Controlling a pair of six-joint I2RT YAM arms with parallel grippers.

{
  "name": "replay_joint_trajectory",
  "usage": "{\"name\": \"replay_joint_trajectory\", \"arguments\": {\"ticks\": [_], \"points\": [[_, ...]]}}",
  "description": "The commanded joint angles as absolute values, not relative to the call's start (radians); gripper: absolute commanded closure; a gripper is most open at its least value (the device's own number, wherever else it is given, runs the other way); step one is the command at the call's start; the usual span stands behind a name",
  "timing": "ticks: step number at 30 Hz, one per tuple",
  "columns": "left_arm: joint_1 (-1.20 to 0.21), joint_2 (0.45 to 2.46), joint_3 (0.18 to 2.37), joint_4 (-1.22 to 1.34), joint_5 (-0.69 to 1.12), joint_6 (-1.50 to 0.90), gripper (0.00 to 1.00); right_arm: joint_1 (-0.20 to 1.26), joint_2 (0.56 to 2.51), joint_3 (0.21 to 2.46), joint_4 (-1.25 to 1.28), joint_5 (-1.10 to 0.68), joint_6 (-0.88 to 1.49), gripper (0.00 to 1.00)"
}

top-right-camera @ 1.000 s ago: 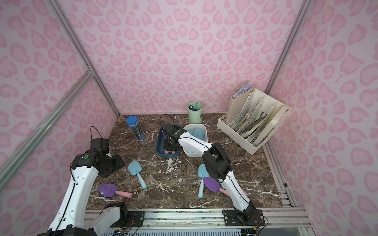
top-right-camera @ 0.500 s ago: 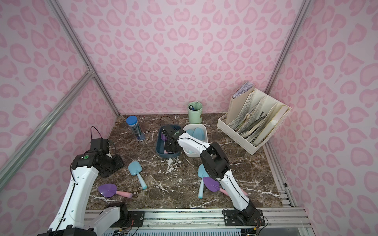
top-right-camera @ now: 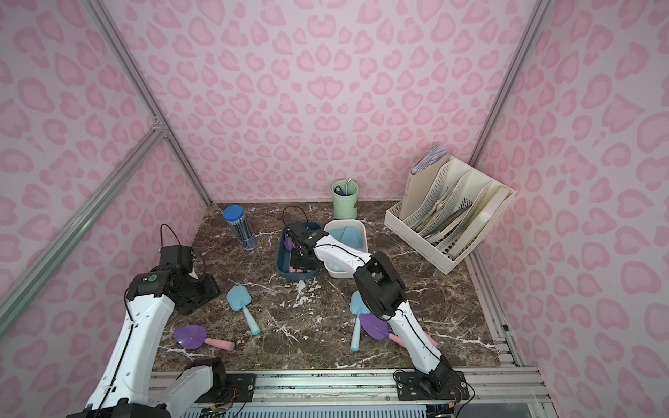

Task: Sort the small shovels by color and place them into the storage box
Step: Place the shovel in the storage box.

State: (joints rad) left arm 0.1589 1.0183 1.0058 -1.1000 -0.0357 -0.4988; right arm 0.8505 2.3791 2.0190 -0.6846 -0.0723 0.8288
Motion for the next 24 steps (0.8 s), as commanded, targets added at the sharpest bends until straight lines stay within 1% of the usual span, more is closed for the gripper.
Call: {"name": "replay_joint_trajectory", "arguments": {"ticks": [1, 18, 24], "points": [[0.16, 1.015, 1.006, -1.091, -0.031, -0.499, 0.37, 0.852, 2.373, 2.028, -0.703, -0.07, 0.816, 0.61], [0.16, 1.012, 1.018, -1.102, -0.034, -0.499, 0.37, 0.867, 2.294, 2.066, -0.731, -0.017, 0.781, 0.59], [0.16, 1.01, 1.04, -1.127, -0.019, -0.495, 0.37, 0.88, 2.177, 2.052, -0.725, 0.026, 0.755, 0.57]]}}
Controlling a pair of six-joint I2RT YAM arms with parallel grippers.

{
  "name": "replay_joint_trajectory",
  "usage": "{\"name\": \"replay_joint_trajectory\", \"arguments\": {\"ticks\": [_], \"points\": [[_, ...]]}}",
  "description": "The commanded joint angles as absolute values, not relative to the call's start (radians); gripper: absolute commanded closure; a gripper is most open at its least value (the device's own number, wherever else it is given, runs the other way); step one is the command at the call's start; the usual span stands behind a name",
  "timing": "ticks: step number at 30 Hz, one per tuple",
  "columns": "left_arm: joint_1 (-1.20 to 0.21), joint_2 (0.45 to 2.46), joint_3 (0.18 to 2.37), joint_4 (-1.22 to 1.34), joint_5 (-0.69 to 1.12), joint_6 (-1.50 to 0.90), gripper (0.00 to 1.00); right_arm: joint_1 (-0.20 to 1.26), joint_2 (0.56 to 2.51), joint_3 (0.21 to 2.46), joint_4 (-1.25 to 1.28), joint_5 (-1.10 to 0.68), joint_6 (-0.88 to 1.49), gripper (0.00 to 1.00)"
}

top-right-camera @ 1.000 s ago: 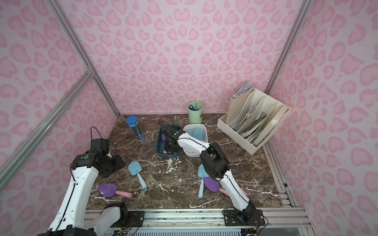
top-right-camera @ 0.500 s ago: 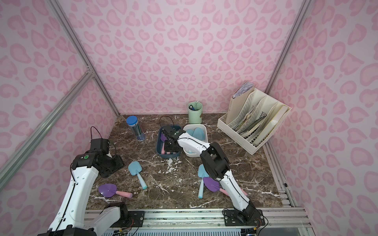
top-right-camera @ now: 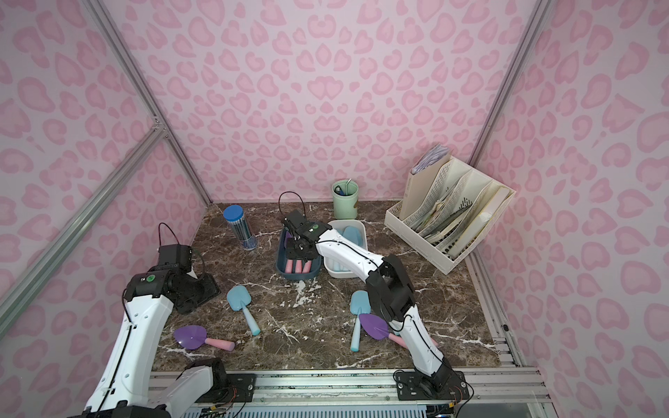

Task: Sort the small shovels by color and place them into the storage box
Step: Place the shovel in the storage box, then pick up the shovel from the center of the board.

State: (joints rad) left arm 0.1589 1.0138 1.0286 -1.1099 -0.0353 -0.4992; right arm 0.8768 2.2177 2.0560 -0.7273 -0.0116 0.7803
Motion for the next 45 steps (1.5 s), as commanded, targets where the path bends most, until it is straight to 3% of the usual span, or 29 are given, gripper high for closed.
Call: {"name": "replay_joint_trajectory", "arguments": {"ticks": [1, 9, 24, 32, 45], "points": [[0.16, 1.01, 1.041, -1.131, -0.013, -0.495, 0.37, 0.881, 2.153, 2.045, -0.723, 0.032, 0.746, 0.57], [0.099, 0.999, 1.04, -1.15, -0.01, -0.523, 0.38, 0.879, 1.955, 1.875, -0.69, 0.086, 0.678, 0.56], [-0.302, 1.091, 0.98, -1.147, -0.152, -0.773, 0.38, 0.735, 1.59, 1.292, -0.604, 0.106, 0.653, 0.55], [-0.387, 1.132, 0.903, -1.113, -0.174, -0.84, 0.36, 0.65, 1.477, 1.204, -0.601, 0.102, 0.633, 0.55], [-0.423, 1.251, 0.792, -0.943, -0.098, -0.867, 0.35, 0.608, 1.459, 1.177, -0.59, 0.083, 0.626, 0.55]]}}
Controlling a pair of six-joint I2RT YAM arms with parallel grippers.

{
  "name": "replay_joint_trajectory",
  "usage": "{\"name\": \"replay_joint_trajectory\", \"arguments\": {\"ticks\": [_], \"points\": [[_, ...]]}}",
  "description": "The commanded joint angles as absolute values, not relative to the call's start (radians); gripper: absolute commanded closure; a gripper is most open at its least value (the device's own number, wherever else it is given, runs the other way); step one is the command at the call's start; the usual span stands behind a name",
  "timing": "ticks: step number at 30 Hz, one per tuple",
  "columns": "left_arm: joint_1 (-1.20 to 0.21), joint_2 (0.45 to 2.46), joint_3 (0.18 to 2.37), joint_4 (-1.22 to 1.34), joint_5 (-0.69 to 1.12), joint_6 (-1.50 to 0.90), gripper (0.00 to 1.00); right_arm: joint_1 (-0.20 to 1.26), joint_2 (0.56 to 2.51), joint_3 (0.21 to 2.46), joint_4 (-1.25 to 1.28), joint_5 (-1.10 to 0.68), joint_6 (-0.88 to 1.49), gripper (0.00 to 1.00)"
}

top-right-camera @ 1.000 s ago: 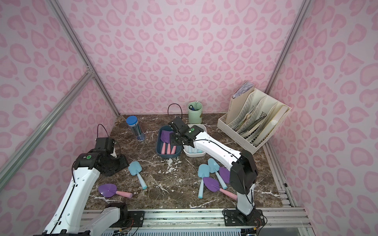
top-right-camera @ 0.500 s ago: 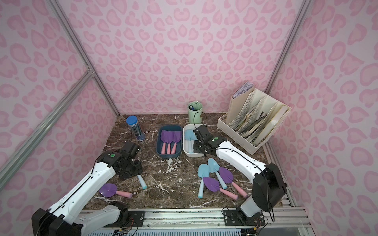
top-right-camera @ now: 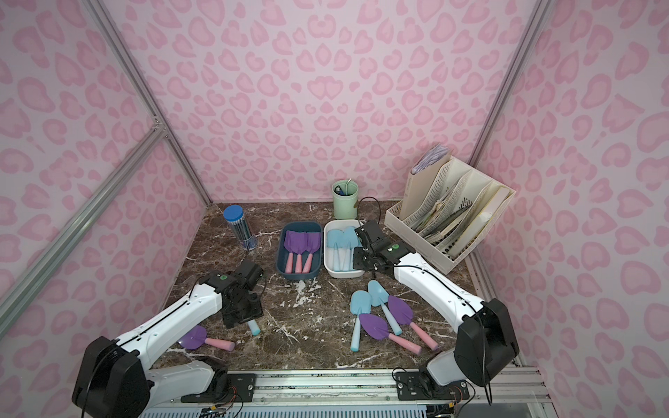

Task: Sort the small shovels by color and place them into the storage box
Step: Pick up the shovel from the center of the board.

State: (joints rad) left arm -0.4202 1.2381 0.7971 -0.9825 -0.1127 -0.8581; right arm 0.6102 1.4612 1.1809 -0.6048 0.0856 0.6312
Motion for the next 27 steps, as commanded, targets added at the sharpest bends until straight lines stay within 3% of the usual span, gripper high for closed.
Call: {"name": "replay_joint_trajectory", "arguments": {"ticks": [1, 27], "points": [[-0.424, 1.255, 0.786, -0.928, -0.093, -0.868, 0.35, 0.606, 1.46, 1.175, -0.588, 0.083, 0.625, 0.55], [-0.431, 1.294, 0.675, -0.824, -0.084, -0.898, 0.44, 0.6, 1.489, 1.177, -0.577, 0.076, 0.624, 0.55]]}}
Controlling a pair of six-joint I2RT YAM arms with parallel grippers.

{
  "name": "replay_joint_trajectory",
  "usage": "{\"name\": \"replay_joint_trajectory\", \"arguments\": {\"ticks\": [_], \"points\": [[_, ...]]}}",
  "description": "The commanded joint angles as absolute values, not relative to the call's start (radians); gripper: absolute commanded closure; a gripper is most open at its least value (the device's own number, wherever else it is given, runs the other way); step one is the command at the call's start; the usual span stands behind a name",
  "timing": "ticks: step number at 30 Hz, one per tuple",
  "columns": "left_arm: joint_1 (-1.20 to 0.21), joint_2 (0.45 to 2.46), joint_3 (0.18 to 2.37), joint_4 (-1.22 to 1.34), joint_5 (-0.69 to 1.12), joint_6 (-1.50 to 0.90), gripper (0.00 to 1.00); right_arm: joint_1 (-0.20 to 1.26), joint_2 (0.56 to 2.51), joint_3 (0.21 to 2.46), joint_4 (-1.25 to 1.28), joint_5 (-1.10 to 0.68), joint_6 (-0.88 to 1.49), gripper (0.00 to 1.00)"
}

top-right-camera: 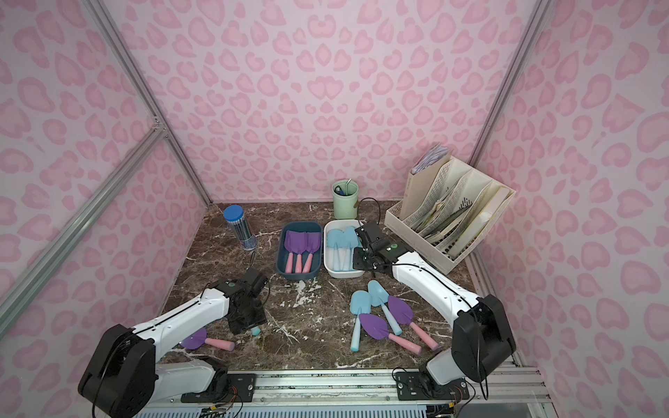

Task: Sort the small shovels by color and place them into the storage box
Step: Pick up the shovel from the center of the board.

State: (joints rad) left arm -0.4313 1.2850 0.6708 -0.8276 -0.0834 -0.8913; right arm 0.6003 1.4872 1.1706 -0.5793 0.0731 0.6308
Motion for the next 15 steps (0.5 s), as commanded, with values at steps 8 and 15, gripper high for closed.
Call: {"name": "replay_joint_trajectory", "arguments": {"ticks": [8, 15], "points": [[-0.432, 1.31, 0.668, -0.802, -0.08, -0.898, 0.49, 0.598, 1.487, 1.177, -0.58, 0.081, 0.623, 0.55], [-0.432, 1.31, 0.653, -0.788, -0.08, -0.906, 0.52, 0.597, 1.49, 1.18, -0.579, 0.081, 0.625, 0.55]]}}
